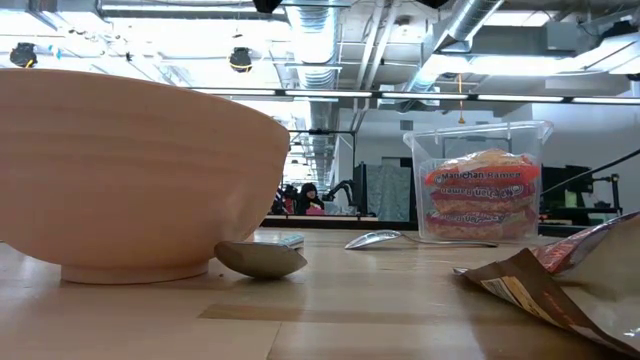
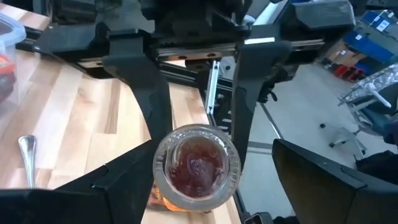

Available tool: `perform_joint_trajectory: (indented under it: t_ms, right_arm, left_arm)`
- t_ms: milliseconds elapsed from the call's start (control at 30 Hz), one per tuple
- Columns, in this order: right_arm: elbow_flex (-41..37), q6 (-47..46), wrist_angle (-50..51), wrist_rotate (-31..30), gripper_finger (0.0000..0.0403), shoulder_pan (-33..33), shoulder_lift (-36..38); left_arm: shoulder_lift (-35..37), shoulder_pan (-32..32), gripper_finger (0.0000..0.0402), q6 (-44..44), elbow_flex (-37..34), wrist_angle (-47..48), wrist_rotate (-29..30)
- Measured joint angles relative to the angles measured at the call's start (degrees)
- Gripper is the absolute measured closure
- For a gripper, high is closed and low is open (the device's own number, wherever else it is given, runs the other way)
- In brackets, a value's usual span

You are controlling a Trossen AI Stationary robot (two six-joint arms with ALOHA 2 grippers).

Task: Pick & Place Food Item
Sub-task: Put the brown seasoning bottle into the orange bin

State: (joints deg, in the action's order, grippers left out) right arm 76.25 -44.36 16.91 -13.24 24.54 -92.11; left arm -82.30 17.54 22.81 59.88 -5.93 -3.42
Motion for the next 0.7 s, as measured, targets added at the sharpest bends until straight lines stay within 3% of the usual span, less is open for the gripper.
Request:
perform_joint_trajectory:
  t_ms: [300,600,700]
  right_arm:
    - [0.00,0.88,-0.75,0.05,0.0213,-0.48,-0.01]
    - [-0.02,1.85,-2.85,0.11,0.0213,-0.66,-0.03]
    - [-0.02,1.93,-2.90,0.10,0.0213,-0.55,-0.03]
  left_arm:
    - [0.00,-0.04,0.0123,0.64,0.00,0.54,0.18]
    - [0.00,-0.04,0.0210,0.83,0.00,0.50,0.09]
    - [0.00,-0.04,0.0216,0.88,0.00,0.50,0.06]
